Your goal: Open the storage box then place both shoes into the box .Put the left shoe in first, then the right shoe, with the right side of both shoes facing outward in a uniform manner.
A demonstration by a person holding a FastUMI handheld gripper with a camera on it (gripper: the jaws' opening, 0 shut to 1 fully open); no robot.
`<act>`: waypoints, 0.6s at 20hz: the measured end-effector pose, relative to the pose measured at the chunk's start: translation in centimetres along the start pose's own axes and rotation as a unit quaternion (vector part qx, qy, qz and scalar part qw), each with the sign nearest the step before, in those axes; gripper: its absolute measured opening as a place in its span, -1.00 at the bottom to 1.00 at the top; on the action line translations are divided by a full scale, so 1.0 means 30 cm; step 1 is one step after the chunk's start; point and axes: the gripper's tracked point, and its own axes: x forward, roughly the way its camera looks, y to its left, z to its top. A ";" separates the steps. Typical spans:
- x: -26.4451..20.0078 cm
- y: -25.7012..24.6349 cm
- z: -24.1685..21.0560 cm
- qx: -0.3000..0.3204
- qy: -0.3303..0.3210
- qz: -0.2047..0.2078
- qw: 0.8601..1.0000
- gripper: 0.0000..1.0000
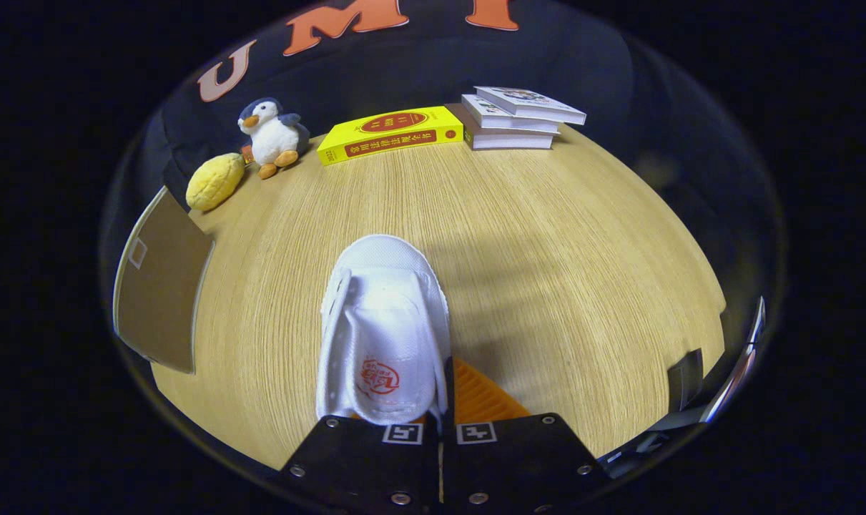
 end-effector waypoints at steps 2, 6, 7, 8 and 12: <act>-0.007 0.000 0.004 0.028 0.017 0.004 0.999 -0.95; -0.071 0.046 0.029 0.055 0.021 0.022 0.998 -0.96; -0.092 0.061 0.041 0.053 0.020 0.025 0.998 -0.96; -0.113 0.076 0.061 0.049 0.016 0.027 0.998 -0.96; -0.201 0.164 0.143 0.033 0.015 0.042 0.998 -0.96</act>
